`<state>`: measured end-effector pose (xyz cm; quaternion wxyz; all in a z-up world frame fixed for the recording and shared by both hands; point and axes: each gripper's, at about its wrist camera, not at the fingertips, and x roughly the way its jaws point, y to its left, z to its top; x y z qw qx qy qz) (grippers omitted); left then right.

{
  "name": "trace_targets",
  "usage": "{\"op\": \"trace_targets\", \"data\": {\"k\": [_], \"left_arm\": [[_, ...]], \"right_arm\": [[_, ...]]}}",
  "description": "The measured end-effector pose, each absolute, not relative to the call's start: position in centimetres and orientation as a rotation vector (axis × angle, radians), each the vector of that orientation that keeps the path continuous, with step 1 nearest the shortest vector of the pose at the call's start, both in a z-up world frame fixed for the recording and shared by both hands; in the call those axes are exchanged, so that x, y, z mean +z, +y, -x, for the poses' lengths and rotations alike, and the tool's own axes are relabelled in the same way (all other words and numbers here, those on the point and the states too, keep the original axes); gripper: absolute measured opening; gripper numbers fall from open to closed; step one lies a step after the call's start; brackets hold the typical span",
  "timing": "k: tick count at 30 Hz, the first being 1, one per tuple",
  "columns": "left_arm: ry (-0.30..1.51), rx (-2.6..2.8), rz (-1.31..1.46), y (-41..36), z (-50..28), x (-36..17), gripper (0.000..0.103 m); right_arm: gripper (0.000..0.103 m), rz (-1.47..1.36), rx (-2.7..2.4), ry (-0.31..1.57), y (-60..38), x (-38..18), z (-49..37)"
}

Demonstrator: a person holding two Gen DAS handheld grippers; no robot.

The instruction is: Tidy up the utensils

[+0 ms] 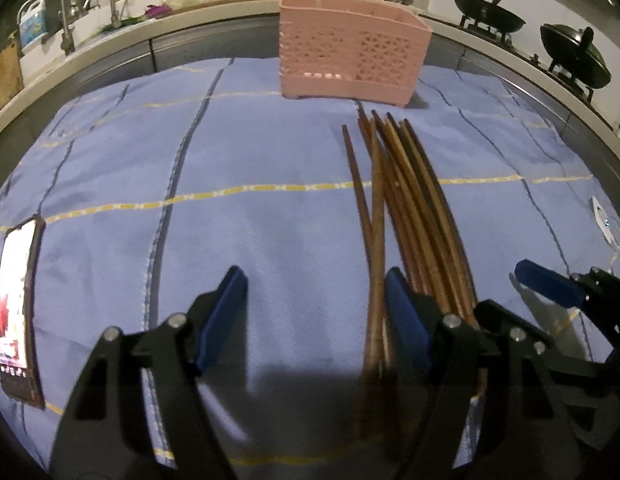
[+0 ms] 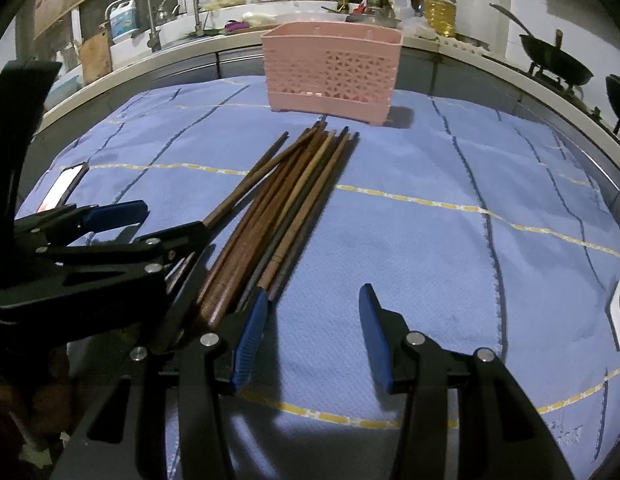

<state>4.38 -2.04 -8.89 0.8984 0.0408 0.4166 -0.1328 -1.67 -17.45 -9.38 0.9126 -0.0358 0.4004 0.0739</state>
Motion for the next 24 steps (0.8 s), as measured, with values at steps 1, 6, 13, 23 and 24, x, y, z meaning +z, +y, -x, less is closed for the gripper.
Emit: {"op": "trace_targets", "data": {"k": [1, 6, 13, 23, 24], "left_arm": [[0.861, -0.274, -0.084, -2.0, -4.5, -8.9, 0.070], [0.862, -0.260, -0.069, -1.4, -4.8, -8.8, 0.070], [0.864, -0.246, -0.061, -0.8, -5.2, -8.7, 0.063], [0.865, -0.299, -0.042, -0.4, -5.3, -8.5, 0.035], [0.869, -0.299, -0.033, -0.2, -5.3, -8.5, 0.035]], "right_arm": [[0.048, 0.082, 0.152, 0.820, -17.3, -9.4, 1.6], [0.048, 0.091, 0.128, 0.821, -17.6, -9.5, 0.7], [0.048, 0.107, 0.123, 0.828, -17.6, -9.8, 0.2], [0.044, 0.096, 0.086, 0.820, -19.2, -9.8, -0.4], [0.044, 0.086, 0.071, 0.824, -19.7, -9.8, -0.4]]}}
